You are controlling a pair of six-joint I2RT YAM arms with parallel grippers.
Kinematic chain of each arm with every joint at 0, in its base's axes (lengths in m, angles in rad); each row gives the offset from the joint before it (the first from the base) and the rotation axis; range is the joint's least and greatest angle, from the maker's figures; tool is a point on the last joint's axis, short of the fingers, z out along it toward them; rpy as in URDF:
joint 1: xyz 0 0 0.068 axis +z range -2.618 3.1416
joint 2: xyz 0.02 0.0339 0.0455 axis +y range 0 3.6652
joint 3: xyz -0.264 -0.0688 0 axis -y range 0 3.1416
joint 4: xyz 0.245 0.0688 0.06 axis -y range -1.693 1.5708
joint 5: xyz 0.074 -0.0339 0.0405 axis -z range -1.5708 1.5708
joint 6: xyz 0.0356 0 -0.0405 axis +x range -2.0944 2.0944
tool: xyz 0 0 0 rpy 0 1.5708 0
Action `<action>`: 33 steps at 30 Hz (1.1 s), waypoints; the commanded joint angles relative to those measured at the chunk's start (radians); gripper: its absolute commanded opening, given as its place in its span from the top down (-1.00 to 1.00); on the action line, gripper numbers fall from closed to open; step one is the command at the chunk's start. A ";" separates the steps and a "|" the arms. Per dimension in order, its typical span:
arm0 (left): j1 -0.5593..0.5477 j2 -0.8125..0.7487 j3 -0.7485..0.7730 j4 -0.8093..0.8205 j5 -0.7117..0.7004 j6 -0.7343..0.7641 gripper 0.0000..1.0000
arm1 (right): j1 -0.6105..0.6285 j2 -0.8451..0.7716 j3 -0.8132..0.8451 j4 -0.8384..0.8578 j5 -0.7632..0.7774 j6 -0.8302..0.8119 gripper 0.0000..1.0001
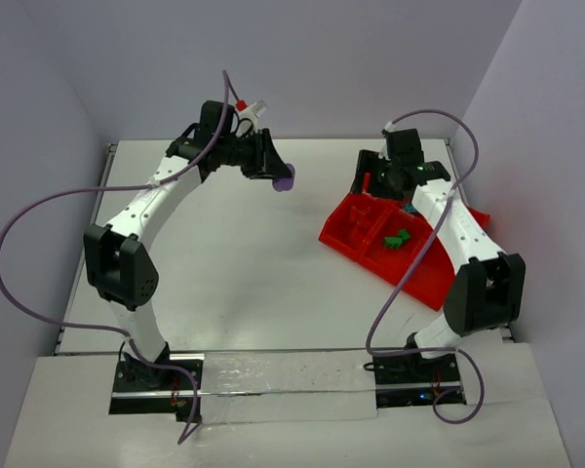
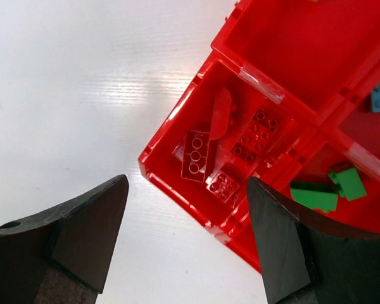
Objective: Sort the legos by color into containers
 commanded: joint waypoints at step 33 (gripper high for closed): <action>-0.677 0.798 0.713 0.612 0.090 -0.365 1.00 | -0.133 -0.463 0.177 -0.088 -0.071 0.071 -0.64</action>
